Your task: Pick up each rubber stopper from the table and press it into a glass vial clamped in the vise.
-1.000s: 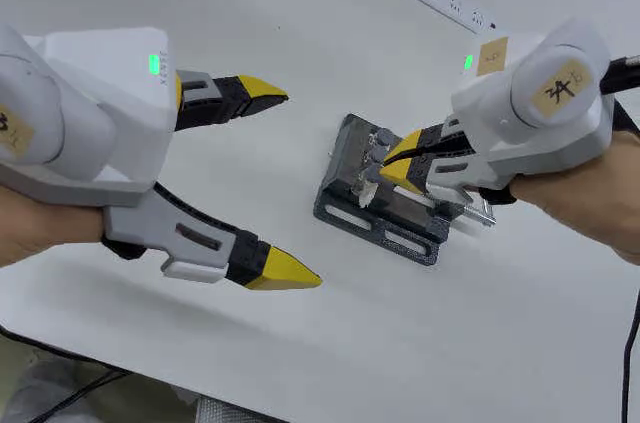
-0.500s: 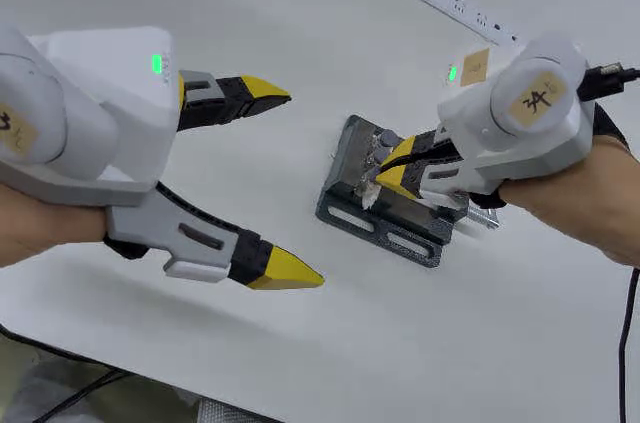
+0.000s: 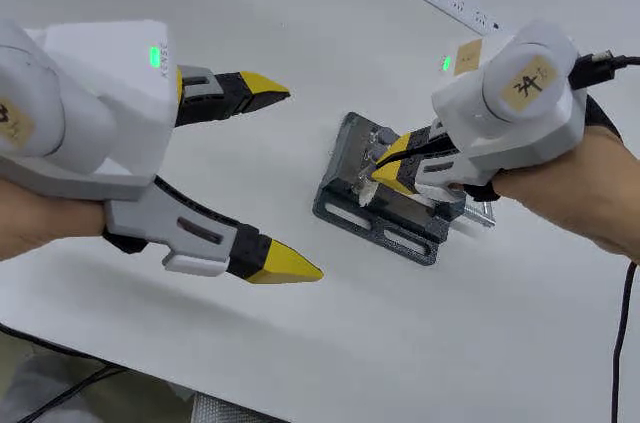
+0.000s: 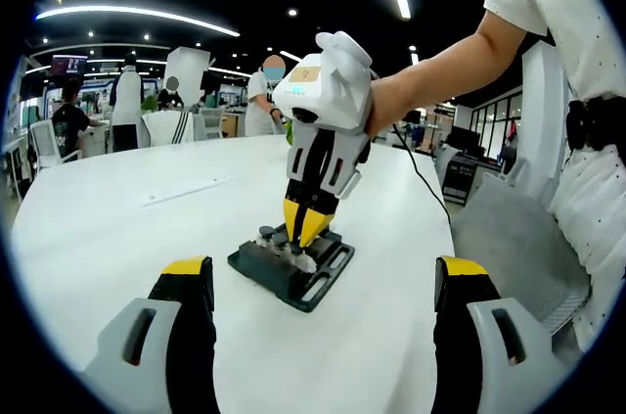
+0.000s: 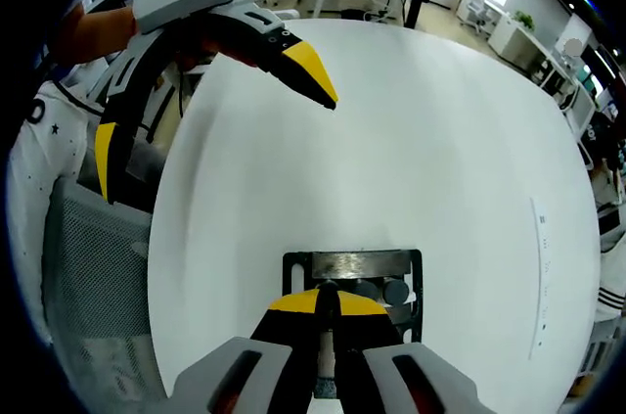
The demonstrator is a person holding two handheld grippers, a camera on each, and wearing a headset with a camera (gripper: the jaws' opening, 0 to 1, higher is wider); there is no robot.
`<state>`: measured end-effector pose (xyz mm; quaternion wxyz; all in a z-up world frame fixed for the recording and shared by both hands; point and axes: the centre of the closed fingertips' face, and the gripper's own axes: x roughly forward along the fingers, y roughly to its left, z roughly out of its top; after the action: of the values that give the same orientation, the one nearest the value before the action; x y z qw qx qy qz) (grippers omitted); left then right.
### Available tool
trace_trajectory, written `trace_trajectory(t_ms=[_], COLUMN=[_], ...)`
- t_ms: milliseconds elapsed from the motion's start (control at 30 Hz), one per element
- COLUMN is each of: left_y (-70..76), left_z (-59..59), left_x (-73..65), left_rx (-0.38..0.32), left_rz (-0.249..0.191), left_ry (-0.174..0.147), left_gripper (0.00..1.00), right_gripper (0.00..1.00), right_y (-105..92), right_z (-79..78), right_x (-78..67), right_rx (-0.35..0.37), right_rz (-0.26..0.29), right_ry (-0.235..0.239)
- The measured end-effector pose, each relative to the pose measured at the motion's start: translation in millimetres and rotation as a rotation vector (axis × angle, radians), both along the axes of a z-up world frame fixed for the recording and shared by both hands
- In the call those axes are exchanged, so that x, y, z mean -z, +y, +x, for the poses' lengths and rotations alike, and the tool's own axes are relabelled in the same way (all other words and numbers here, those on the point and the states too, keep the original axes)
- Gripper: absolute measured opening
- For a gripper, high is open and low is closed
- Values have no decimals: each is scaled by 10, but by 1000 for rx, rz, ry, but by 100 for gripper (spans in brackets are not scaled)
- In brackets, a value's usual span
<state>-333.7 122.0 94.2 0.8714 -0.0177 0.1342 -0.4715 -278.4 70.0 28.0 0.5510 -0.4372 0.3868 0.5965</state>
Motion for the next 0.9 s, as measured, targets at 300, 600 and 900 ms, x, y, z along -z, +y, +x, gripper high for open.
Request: trace_trajectory(t_ms=[300,600,900], left_y=[-4,14,36], left_z=[11,33,34], left_x=[-23,-34,-30], left_rx=[-3,-9,-15], left_rz=[-4,-9,-7], left_ry=[-5,-10,-11], left_gripper=[92,92,91], right_gripper=[0,0,0], right_y=[-3,2,6], right_z=[10,6,-2], right_x=[4,17,22], right_rx=[20,13,6], right_rz=[-11,-26,-41], right_ry=[20,25,17])
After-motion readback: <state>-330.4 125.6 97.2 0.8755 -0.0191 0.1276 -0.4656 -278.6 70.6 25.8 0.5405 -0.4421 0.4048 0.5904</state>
